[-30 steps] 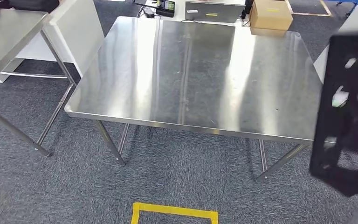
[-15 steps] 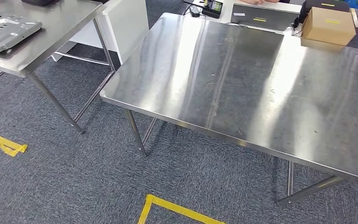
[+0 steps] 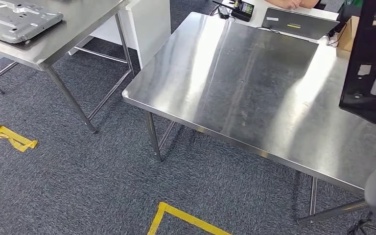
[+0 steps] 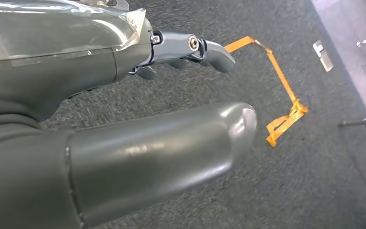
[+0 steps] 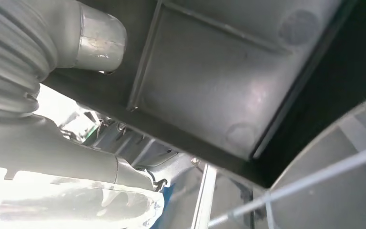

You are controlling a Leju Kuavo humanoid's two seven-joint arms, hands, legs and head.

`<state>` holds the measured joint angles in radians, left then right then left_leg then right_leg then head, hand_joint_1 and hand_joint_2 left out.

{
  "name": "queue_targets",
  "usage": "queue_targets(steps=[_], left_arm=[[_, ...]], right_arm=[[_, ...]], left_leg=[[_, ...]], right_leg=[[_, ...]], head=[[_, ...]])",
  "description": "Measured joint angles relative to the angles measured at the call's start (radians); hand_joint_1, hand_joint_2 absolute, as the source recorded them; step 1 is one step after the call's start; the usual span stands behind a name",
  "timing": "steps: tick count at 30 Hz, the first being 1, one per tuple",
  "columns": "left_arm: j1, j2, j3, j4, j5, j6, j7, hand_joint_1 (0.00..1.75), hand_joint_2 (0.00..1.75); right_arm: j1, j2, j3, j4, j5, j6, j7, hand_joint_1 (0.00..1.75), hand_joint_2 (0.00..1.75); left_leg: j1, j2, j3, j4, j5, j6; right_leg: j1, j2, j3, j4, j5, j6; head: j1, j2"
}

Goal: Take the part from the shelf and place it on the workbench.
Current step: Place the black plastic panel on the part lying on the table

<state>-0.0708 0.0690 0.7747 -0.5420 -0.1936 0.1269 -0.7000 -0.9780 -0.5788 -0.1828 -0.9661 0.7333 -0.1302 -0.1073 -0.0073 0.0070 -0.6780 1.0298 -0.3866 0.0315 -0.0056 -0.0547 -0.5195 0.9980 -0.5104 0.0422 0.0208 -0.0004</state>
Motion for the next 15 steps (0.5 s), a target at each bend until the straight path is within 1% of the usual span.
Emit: queue_targets(steps=[3, 5, 12, 15], left_arm=[[0.009, 0.000, -0.010, 0.005, -0.009, -0.010, 0.000, 0.00, 0.00], [0.013, 0.000, -0.018, 0.008, -0.015, -0.014, 0.000, 0.00, 0.00], [0.018, 0.002, -0.037, 0.025, -0.020, -0.031, 0.000, 0.00, 0.00], [0.024, 0.004, -0.037, 0.030, -0.016, -0.036, 0.000, 0.00, 0.00]], right_arm=[[0.006, 0.024, 0.004, 0.058, 0.025, -0.009, 0.006, 1.75, 1.75], [0.018, 0.040, 0.005, 0.105, 0.047, -0.033, 0.016, 1.75, 1.75], [0.120, 0.085, -0.029, 0.299, 0.096, -0.168, 0.026, 1.75, 1.75], [0.139, 0.096, -0.054, 0.367, 0.111, -0.223, 0.031, 1.75, 1.75]], left_leg=[[0.000, 0.000, 0.000, 0.000, -0.001, 0.003], [0.000, 0.000, 0.001, 0.000, -0.001, 0.004], [0.001, 0.000, 0.004, 0.000, -0.001, 0.006], [0.003, 0.001, 0.008, 0.000, -0.002, 0.006]], right_leg=[[0.000, 0.000, -0.001, -0.003, 0.001, 0.002], [0.000, 0.000, -0.002, -0.003, 0.001, 0.002], [0.001, 0.000, 0.001, -0.003, 0.002, 0.004], [0.003, 0.001, 0.005, -0.004, 0.002, 0.004]], head=[[0.000, 0.000], [0.000, 0.000], [0.000, 0.000], [0.000, 0.000]])
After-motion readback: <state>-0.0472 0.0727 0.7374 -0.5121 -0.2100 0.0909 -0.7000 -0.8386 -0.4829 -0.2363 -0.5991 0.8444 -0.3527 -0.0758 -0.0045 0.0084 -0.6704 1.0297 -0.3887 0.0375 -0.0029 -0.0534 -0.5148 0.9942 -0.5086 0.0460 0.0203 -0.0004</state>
